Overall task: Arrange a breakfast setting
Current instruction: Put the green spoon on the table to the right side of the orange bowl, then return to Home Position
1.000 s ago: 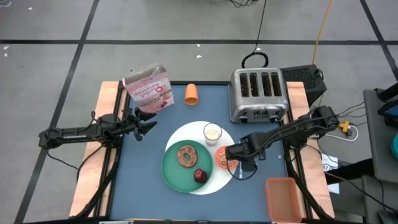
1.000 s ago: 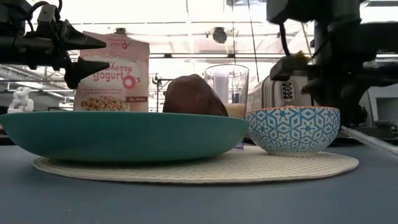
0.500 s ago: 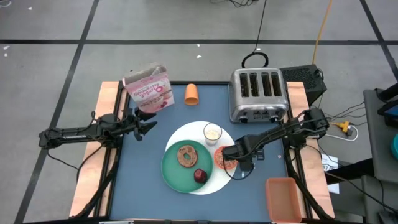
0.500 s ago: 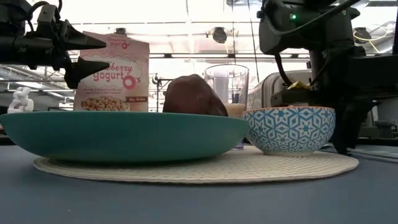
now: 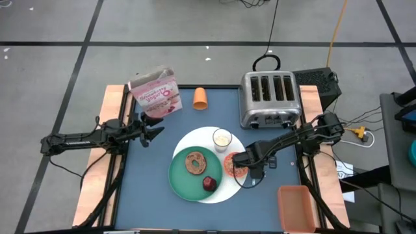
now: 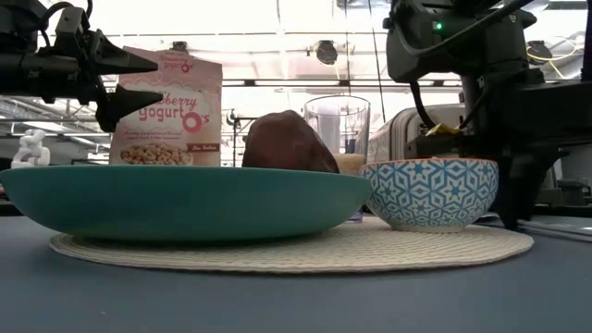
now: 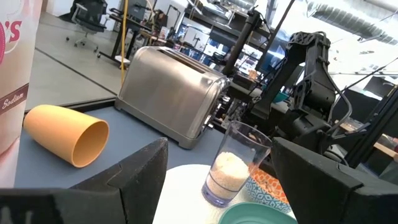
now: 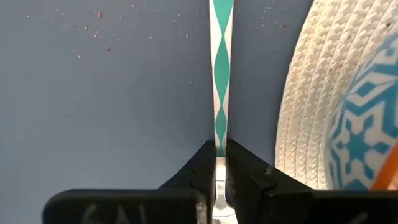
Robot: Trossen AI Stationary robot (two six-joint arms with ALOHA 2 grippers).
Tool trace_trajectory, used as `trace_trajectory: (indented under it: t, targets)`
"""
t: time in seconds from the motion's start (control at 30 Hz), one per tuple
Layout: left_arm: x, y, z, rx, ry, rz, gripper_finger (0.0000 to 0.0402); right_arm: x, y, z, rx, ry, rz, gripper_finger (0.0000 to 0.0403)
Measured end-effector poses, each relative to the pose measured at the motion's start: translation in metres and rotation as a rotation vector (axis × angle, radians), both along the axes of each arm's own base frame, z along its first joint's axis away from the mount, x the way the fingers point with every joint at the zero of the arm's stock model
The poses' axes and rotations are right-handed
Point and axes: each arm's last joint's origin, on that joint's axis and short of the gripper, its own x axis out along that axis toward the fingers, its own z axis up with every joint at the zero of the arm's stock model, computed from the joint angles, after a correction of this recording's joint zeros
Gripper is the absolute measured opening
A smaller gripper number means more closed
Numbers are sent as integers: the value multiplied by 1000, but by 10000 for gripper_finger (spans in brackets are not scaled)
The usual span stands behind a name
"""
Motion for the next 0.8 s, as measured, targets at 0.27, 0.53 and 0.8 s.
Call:
trace_trajectory:
  t: [0.27, 0.53, 0.8]
  targets:
    - [0, 0, 0, -2, -1, 0, 287, 0, 0, 0, -3, 5, -19, 94]
    - [0, 0, 0, -6, -1, 0, 287, -1, 0, 0, -2, 4, -18, 150]
    - [0, 0, 0, -5, -1, 0, 287, 5, 7, 12, -71, -21, -25, 146]
